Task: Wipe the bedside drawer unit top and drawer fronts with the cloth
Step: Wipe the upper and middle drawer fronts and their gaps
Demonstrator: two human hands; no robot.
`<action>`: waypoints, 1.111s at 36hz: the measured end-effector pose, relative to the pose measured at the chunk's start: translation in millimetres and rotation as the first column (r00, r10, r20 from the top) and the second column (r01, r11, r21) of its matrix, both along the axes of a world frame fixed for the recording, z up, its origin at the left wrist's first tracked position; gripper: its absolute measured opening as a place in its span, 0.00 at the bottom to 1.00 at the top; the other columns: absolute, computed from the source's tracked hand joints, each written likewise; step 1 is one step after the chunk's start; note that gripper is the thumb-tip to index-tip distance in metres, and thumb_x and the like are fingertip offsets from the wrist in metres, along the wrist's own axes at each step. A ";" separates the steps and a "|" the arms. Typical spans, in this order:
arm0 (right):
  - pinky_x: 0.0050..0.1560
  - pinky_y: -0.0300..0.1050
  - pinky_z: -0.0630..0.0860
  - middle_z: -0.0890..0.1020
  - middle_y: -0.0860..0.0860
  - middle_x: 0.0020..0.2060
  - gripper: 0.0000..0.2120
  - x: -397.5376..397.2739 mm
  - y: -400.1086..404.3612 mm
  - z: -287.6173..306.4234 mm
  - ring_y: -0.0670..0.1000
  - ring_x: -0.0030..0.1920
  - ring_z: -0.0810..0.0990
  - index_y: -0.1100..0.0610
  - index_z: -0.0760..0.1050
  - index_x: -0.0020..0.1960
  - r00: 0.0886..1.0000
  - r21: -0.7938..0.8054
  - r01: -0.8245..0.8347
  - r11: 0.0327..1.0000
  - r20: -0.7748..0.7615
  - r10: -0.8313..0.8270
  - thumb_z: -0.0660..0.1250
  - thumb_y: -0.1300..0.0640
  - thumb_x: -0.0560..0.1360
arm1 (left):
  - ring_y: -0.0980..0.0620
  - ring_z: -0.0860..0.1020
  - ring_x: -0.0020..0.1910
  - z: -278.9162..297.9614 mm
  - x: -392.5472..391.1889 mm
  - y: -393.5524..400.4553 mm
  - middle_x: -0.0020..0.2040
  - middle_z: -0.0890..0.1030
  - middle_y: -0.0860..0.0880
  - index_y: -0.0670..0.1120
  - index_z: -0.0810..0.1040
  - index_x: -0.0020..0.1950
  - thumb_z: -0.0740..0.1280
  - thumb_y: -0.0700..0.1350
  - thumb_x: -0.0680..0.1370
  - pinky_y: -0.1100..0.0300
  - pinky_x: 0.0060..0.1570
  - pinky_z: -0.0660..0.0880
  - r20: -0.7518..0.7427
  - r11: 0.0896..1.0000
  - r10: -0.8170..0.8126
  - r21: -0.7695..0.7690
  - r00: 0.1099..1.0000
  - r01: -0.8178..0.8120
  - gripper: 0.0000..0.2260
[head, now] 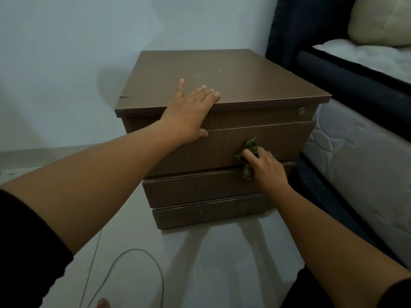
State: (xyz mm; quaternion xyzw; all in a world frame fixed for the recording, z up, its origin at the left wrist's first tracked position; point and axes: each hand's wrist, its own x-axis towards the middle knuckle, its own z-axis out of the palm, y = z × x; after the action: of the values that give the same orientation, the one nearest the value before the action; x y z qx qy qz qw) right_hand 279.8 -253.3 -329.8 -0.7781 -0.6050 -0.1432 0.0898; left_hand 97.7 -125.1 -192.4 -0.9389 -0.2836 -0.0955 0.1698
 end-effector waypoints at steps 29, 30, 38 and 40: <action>0.39 0.46 0.67 0.75 0.59 0.44 0.16 82.9 -33.8 10.9 0.56 0.41 0.72 0.59 0.63 0.59 0.609 0.016 0.599 0.800 -0.658 -0.443 0.63 0.63 0.73 | 0.45 0.57 0.75 -49.6 56.4 -23.8 0.76 0.59 0.44 0.48 0.61 0.74 0.74 0.40 0.67 0.36 0.69 0.44 0.014 0.885 -0.325 0.356 0.945 0.299 0.39; 0.40 0.46 0.67 0.76 0.61 0.47 0.16 82.7 -33.9 11.6 0.57 0.42 0.72 0.59 0.64 0.58 0.583 0.005 0.624 0.782 -0.668 -0.462 0.62 0.63 0.73 | 0.45 0.56 0.75 -58.3 55.8 -23.4 0.76 0.58 0.44 0.48 0.61 0.73 0.74 0.38 0.66 0.37 0.70 0.44 -0.016 0.865 -0.360 0.370 0.933 0.340 0.39; 0.44 0.46 0.72 0.74 0.63 0.57 0.17 86.8 -39.9 8.9 0.60 0.50 0.75 0.62 0.66 0.60 0.404 -0.098 0.663 0.742 -0.787 -0.466 0.64 0.66 0.73 | 0.46 0.51 0.77 -106.1 44.1 -32.1 0.77 0.57 0.45 0.46 0.63 0.74 0.66 0.42 0.75 0.44 0.70 0.40 -0.321 0.909 -0.230 0.268 0.919 0.320 0.28; 0.47 0.47 0.73 0.74 0.63 0.59 0.18 88.4 -40.8 4.9 0.60 0.55 0.76 0.62 0.67 0.62 0.408 -0.099 0.656 0.748 -0.787 -0.462 0.64 0.67 0.73 | 0.46 0.40 0.76 -110.7 45.3 -31.4 0.78 0.47 0.44 0.45 0.54 0.77 0.61 0.42 0.78 0.44 0.68 0.33 -0.367 0.919 -0.184 0.264 0.912 0.292 0.28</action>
State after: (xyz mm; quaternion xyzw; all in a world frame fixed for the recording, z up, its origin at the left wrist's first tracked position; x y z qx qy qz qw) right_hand 368.2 -294.1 -325.0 -0.9014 -0.1869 0.1150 0.3733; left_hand 143.0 -156.5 -303.1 -0.9302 -0.1137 0.0016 0.3491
